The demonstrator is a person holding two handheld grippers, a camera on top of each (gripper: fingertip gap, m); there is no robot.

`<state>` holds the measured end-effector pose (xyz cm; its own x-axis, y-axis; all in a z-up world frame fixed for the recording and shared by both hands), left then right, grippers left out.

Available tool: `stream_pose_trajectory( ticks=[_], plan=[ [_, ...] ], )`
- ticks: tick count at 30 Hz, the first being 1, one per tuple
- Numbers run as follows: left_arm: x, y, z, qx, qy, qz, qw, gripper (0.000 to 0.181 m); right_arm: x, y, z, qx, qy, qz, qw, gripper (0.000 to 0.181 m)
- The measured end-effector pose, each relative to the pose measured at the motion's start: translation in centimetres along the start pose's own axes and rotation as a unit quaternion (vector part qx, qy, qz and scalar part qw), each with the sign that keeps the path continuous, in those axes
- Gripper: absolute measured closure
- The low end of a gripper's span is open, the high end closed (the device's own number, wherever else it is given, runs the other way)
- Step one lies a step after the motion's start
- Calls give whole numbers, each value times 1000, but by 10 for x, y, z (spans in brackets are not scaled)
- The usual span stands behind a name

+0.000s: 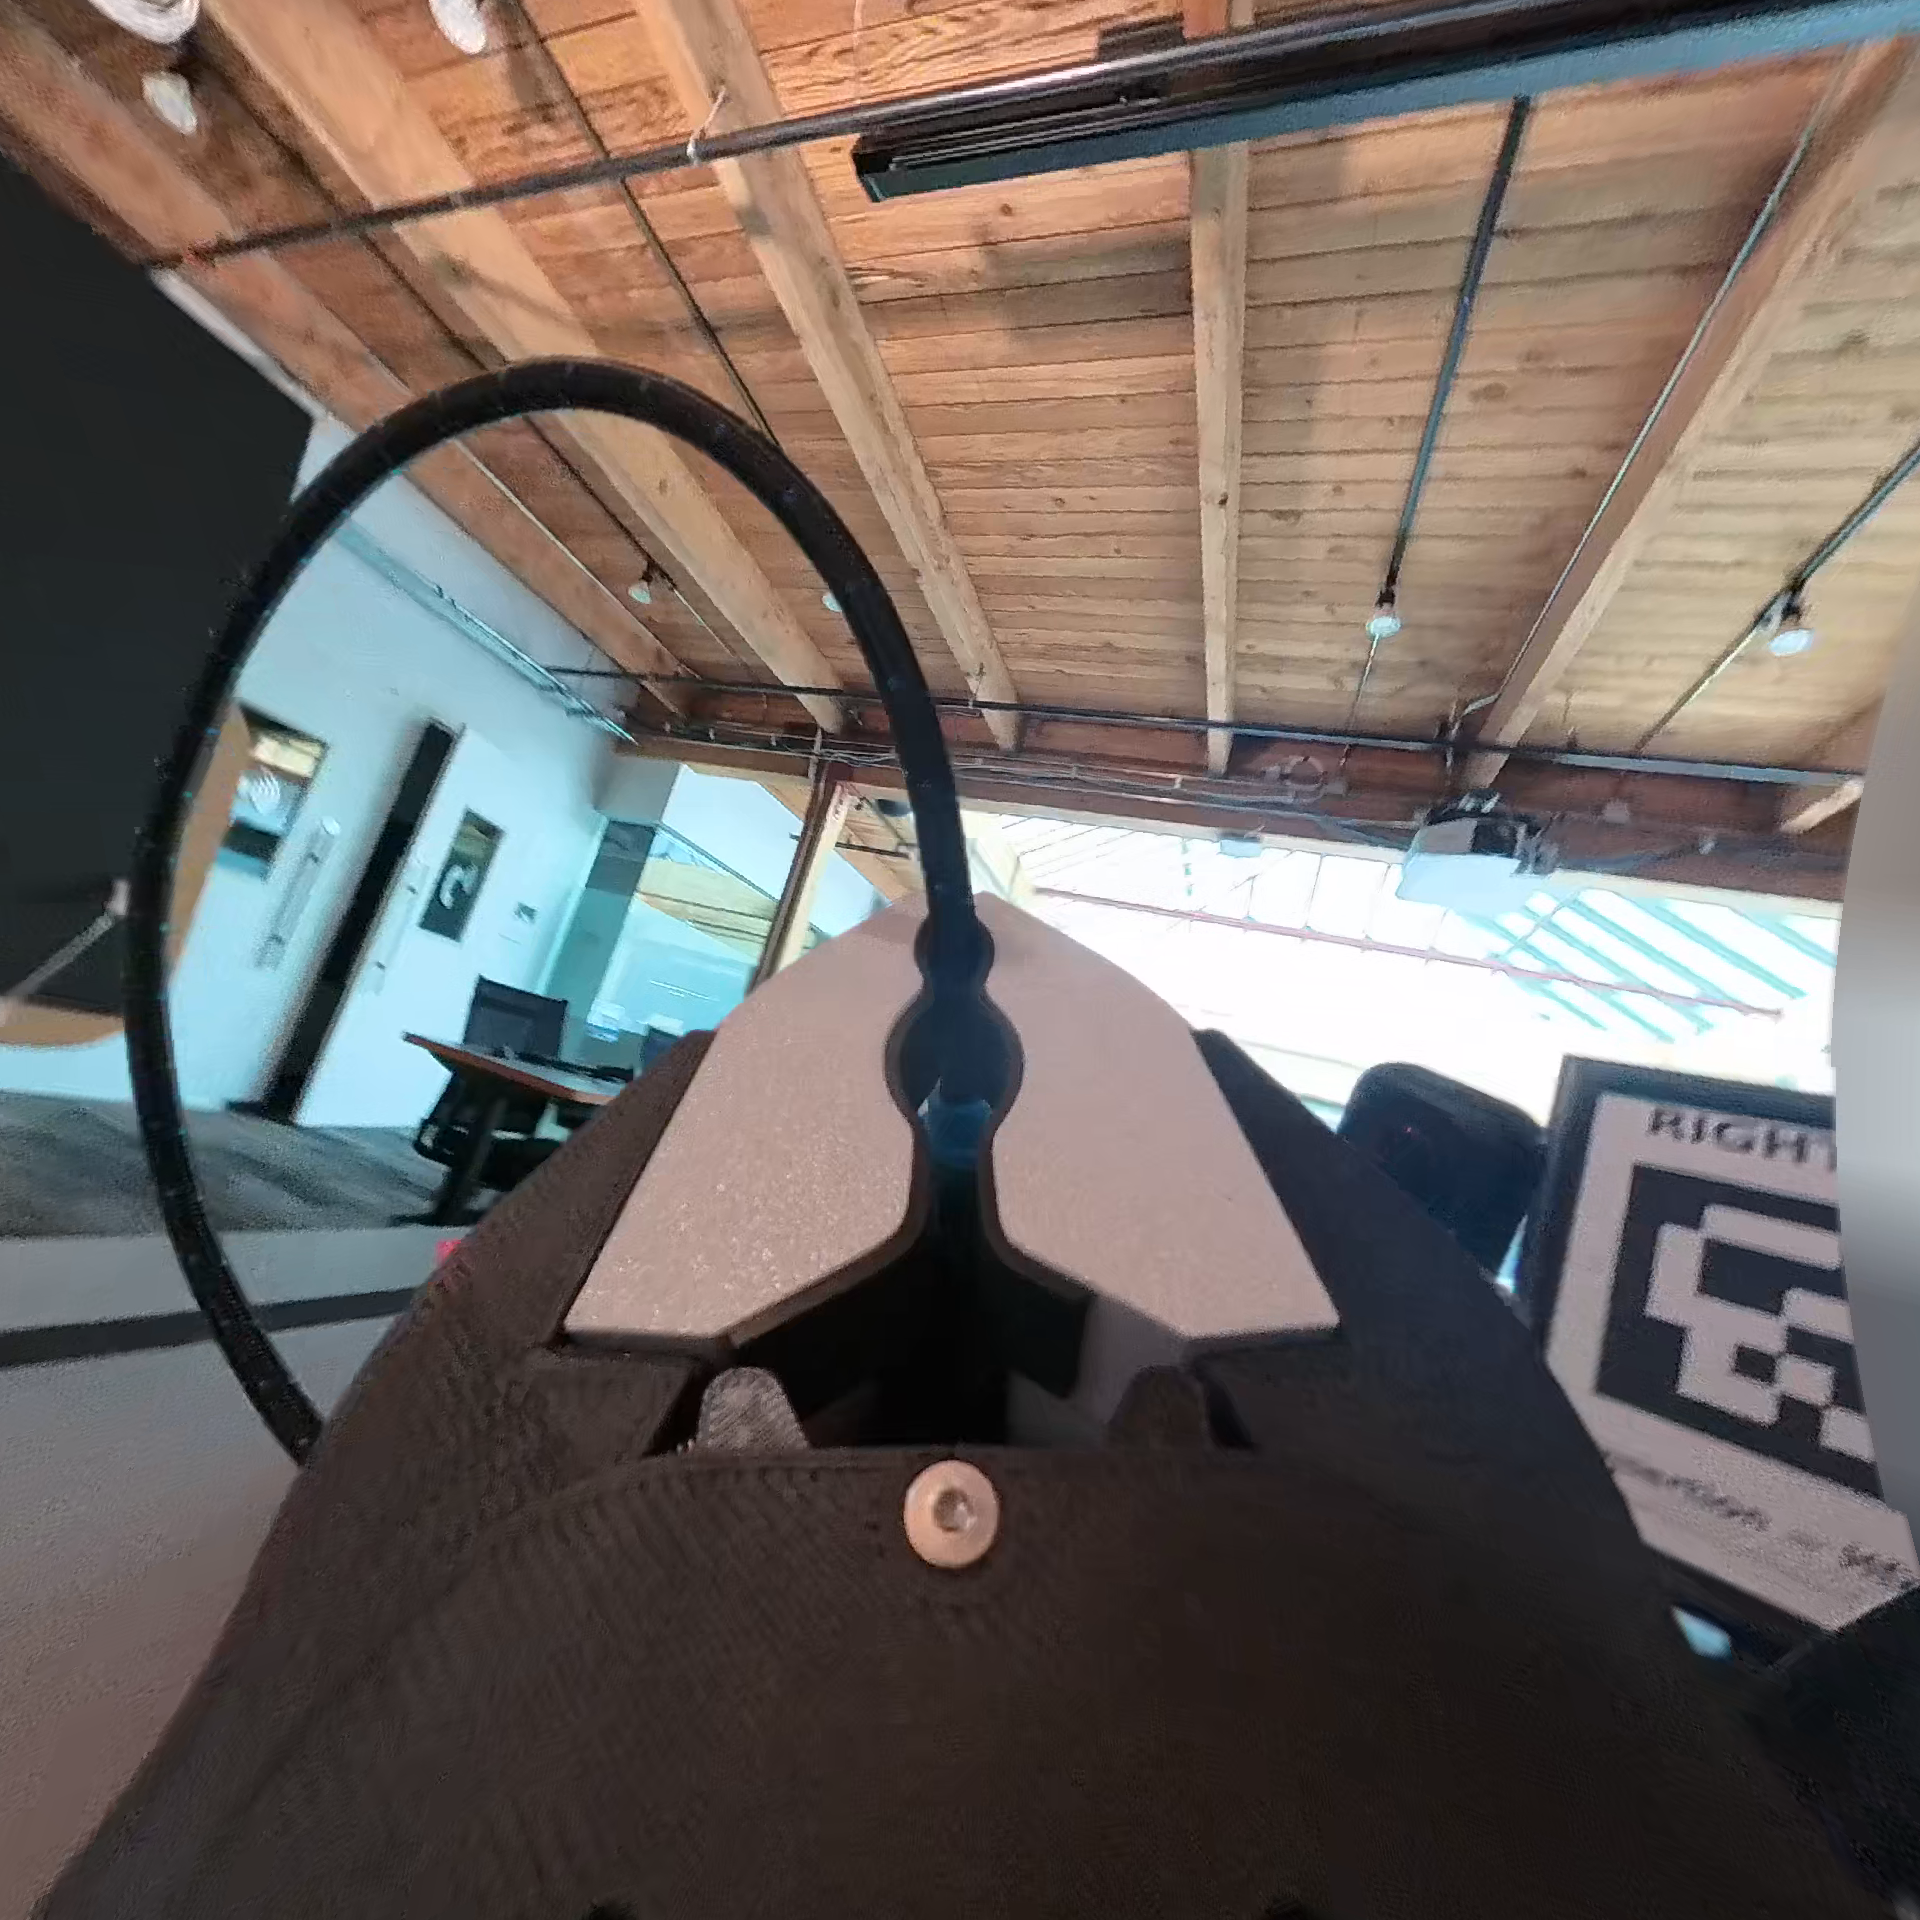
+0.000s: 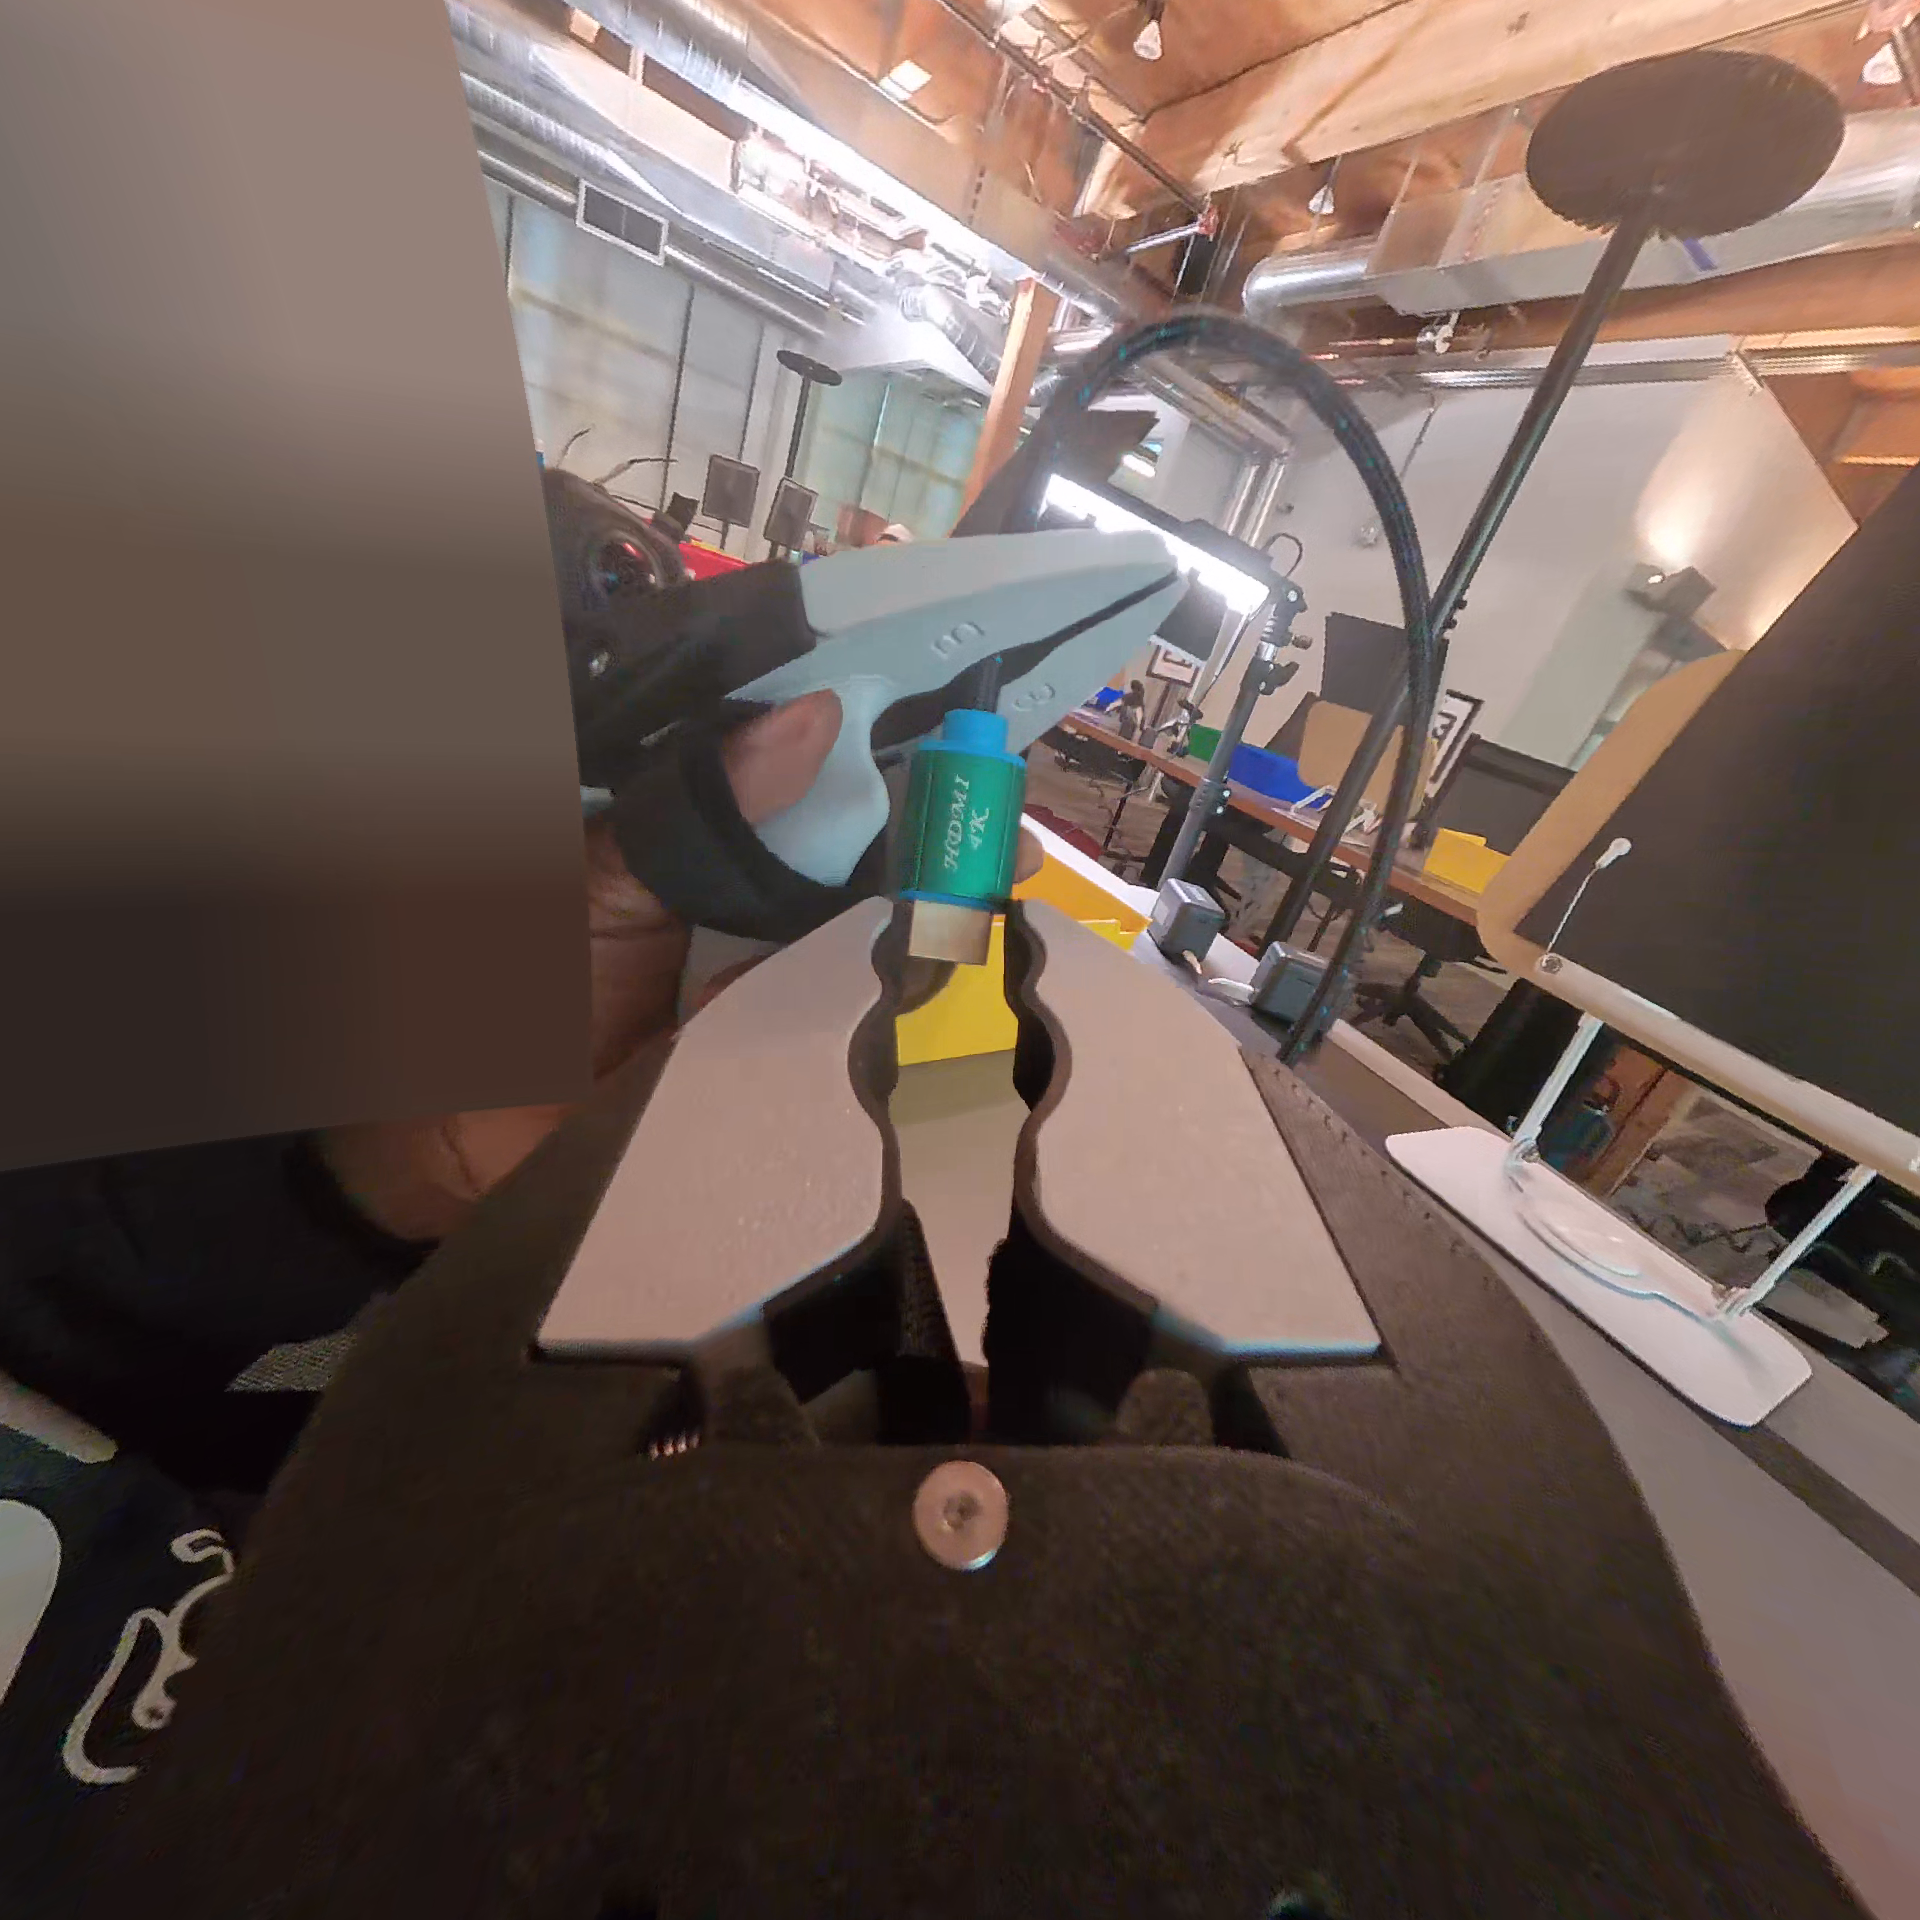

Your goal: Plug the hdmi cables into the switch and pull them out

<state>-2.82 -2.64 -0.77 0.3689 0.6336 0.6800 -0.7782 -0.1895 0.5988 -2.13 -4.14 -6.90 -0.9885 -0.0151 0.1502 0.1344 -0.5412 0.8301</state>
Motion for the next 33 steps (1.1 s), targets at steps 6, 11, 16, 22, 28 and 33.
stream_pose_trajectory(
  ticks=[6,11,16,22,28,33],
  plan=[
    [-3,-6,23,137,-91,-70,984,166,-17,23,3,3,68,65,996,165],
    [-20,-27,23,113,-161,-263,944,148,-29,24,7,-13,119,83,989,165],
    [-33,-35,21,162,-145,-342,914,146,-39,22,3,-86,145,56,984,165],
    [-43,-49,25,139,-123,-419,889,145,-41,10,-1,-128,162,-14,978,165],
    [-47,-56,18,154,-113,-443,876,158,-42,3,-5,-113,186,-27,976,165],
    [-52,-58,18,174,-111,-458,864,158,-44,-2,-10,-119,205,-45,970,165]
  ],
)
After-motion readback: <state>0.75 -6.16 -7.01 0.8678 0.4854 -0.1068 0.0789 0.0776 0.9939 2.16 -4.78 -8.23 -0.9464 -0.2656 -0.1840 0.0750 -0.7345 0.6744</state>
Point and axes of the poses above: each gripper's, where its closed fingertips meet, x out along the fingers, y out of its top, z = x × y across the jaws, the point moved 1 cm from there along -x, back along the fingers, and after that the axes turned 15 degrees about -x, right-handed, at the moved point
